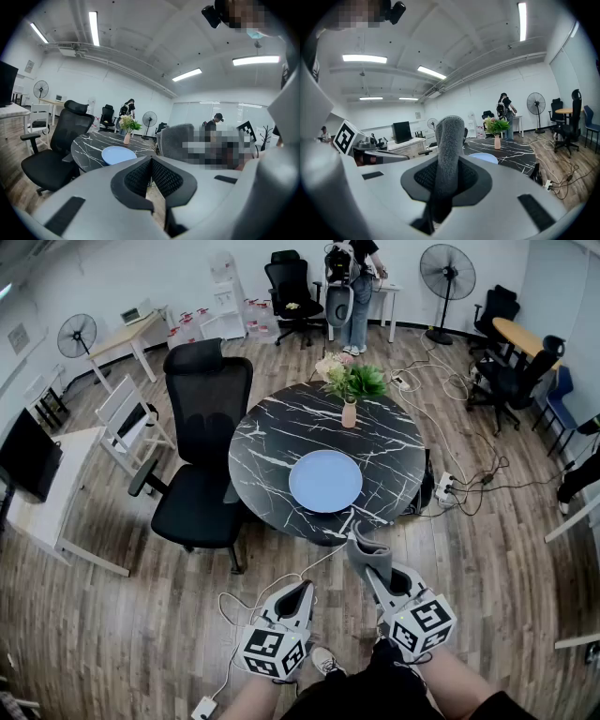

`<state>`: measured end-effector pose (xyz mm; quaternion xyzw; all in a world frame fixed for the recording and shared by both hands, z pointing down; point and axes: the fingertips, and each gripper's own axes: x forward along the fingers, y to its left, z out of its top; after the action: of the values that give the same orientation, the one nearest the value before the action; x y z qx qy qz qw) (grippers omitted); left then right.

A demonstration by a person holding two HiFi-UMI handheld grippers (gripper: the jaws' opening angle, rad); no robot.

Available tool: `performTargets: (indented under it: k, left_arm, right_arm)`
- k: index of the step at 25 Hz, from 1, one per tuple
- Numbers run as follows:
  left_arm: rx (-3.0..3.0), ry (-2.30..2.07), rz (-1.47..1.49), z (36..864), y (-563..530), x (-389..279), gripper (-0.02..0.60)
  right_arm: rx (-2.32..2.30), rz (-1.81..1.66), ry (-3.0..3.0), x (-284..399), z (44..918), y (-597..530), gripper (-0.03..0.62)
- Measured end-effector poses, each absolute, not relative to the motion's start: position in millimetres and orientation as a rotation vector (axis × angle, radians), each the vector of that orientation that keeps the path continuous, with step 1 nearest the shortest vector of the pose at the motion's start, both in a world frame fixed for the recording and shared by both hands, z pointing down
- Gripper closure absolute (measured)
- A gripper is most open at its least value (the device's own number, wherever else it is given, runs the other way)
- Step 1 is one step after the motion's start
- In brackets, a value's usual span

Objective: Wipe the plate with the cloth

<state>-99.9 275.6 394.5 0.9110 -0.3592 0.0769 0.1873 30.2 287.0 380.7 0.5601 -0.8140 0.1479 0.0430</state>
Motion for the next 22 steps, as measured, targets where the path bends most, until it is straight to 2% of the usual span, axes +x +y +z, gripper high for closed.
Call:
performTargets:
  k: [22]
  left_arm:
    - [2.564, -1.005, 0.198, 398, 279, -114, 0.563]
  right_arm:
    - [1.744, 0.395, -2.509, 25, 370, 288, 0.536]
